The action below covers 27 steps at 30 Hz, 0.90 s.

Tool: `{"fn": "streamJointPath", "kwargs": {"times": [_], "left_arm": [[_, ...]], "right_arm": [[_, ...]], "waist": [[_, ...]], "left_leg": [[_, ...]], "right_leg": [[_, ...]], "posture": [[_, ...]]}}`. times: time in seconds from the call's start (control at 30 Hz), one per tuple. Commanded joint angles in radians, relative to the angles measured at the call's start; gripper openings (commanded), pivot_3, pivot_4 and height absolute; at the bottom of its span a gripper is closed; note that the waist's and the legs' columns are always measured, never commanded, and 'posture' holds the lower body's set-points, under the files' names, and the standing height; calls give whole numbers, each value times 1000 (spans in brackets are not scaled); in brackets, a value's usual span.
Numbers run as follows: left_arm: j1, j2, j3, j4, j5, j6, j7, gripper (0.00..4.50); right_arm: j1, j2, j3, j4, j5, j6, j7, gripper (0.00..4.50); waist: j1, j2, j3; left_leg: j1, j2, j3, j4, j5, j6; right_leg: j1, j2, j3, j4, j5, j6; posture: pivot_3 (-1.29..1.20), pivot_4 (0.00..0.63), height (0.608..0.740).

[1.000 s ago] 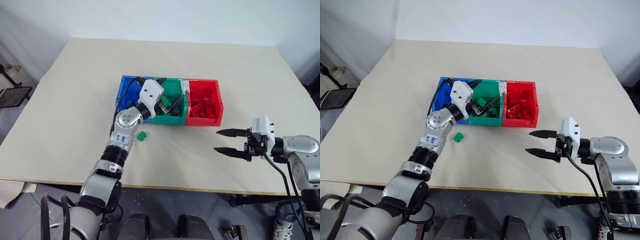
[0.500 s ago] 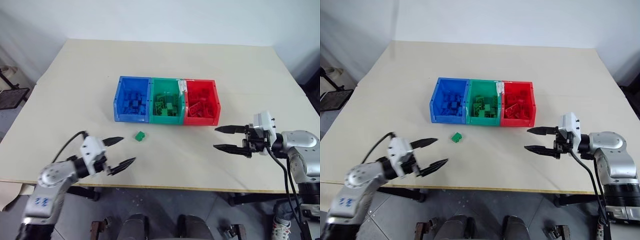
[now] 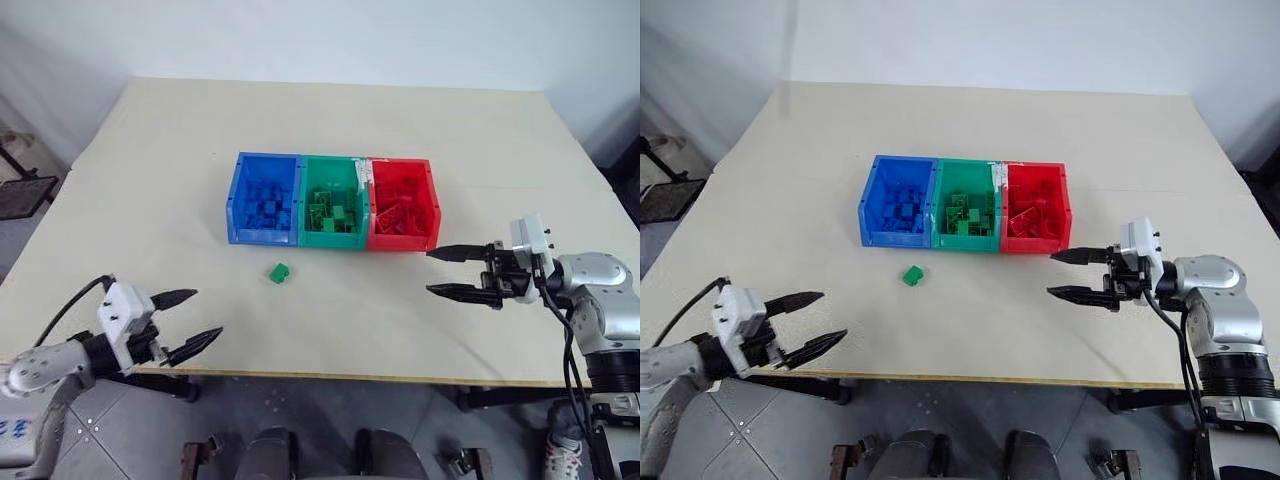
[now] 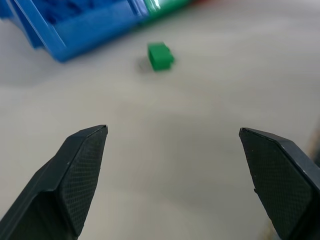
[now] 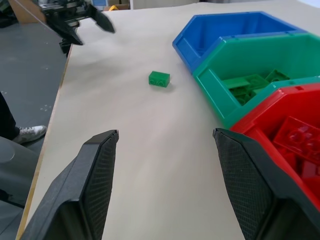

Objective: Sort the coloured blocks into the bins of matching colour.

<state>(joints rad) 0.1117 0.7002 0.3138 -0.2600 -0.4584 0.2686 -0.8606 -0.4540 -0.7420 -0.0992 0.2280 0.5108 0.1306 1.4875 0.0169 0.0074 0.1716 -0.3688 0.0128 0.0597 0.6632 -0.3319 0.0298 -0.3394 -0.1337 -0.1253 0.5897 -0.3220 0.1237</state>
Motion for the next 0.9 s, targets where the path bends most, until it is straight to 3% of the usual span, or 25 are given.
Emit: {"fn": "streamJointPath", "kwargs": {"times": [0.03, 0.33, 0.57, 0.67, 0.9], "left_arm": [[-95, -32, -84, 36, 63, -14, 50, 4491], [-391, -228, -325, 285, 250, -52, 181, 4491], [-454, -281, -408, 396, 349, -73, 229, 4491], [-456, -286, -406, 400, 322, -49, 194, 3851], [-433, -280, -397, 339, 304, 6, 181, 1674]], "right_arm": [[-6, -5, -11, -18, -1, -15, -1, 3162], [20, -3, -26, -56, 2, -5, -30, 3162], [67, -17, -50, -110, 12, 12, -59, 3162], [79, -21, -58, -124, 15, 18, -66, 3162], [82, -24, -61, -131, 12, 24, -75, 3162]], "waist": [[0, 0, 0], [7, -1, 0], [8, -2, -1], [8, -2, -1], [8, -2, -1]], "left_leg": [[0, 0, 0, 0, 0, 0], [0, -1, 4, 1, 1, 1], [1, -1, 5, 1, 1, 1], [1, -1, 5, 1, 1, 1], [1, -1, 4, 1, 1, 1]], "right_leg": [[0, 0, 0, 1, 0, 0], [-1, 6, -7, 2, 0, 1], [-1, 7, -7, 3, 1, 1], [-1, 6, -7, 3, 1, 1], [0, 6, -7, 3, 1, 1]], "posture": [[0, 150, 740], [0, 150, 740], [0, 150, 740], [0, 150, 740], [0, 150, 740]]}}
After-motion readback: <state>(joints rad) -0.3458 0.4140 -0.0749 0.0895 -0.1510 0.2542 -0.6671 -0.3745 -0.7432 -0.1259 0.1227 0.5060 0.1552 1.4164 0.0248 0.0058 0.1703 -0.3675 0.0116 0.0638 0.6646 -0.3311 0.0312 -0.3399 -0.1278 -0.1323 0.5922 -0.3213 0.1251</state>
